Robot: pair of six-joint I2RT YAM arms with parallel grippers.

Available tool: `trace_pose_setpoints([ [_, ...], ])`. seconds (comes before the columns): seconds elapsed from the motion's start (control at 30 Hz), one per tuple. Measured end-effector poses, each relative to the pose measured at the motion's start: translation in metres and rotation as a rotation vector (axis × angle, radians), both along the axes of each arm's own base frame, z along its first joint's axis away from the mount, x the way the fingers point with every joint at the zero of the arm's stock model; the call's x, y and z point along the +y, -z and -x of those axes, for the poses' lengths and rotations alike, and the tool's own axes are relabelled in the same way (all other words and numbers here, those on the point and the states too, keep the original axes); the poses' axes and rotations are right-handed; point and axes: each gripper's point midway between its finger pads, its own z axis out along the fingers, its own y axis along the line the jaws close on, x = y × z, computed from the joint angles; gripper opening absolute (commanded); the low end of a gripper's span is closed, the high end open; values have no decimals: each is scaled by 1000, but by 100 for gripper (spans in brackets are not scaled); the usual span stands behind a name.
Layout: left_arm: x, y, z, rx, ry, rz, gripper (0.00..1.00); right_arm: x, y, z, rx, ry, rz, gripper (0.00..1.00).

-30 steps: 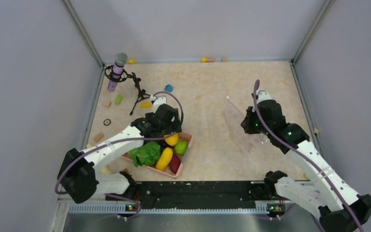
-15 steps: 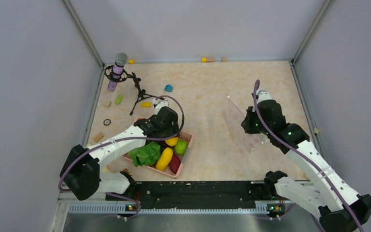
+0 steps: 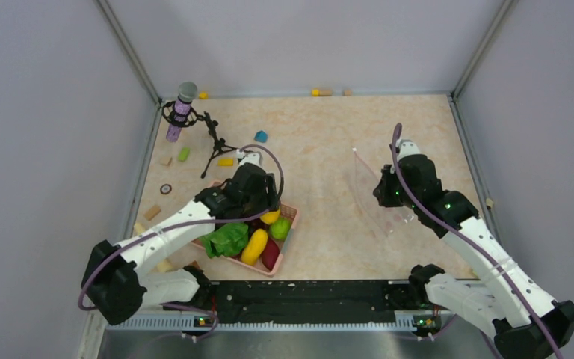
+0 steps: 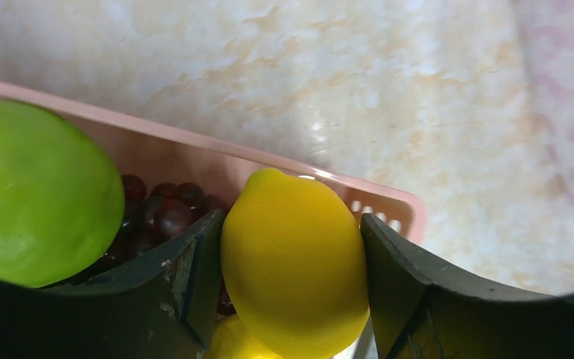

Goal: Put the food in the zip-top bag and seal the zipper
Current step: Pick up the fake fruit from the bin, then place the fake fruit in the zipper food storage bag.

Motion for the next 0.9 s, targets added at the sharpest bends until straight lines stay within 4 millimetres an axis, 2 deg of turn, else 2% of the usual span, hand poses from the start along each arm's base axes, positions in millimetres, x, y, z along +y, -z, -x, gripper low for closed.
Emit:
trace_pose_setpoints([
  [0.13,-16,-35,3,-104,98,126,13,0,0,0,0,-1,-1,0],
  [0.23,-35,-71,9,-213,214,259,13,1,0,0,1,-7,0,0],
  [0.37,-74,-131,12,-385,390,473,9,1,2,2,7,-14,-1,0],
  [0.47,-104,-164,14,-468,501,582,6,2,2,2,8,-18,-4,0],
  [0.6,-149,-191,7,-505,619,663,6,2,2,2,9,-19,-4,0],
  [0.7,-183,-204,2,-511,689,707,4,3,2,2,9,-20,-4,0],
  [0.83,-218,-211,3,-518,748,761,3,3,2,2,9,-21,-6,0],
  [0.9,-230,-208,5,-517,761,774,3,3,2,2,10,-22,-6,0],
])
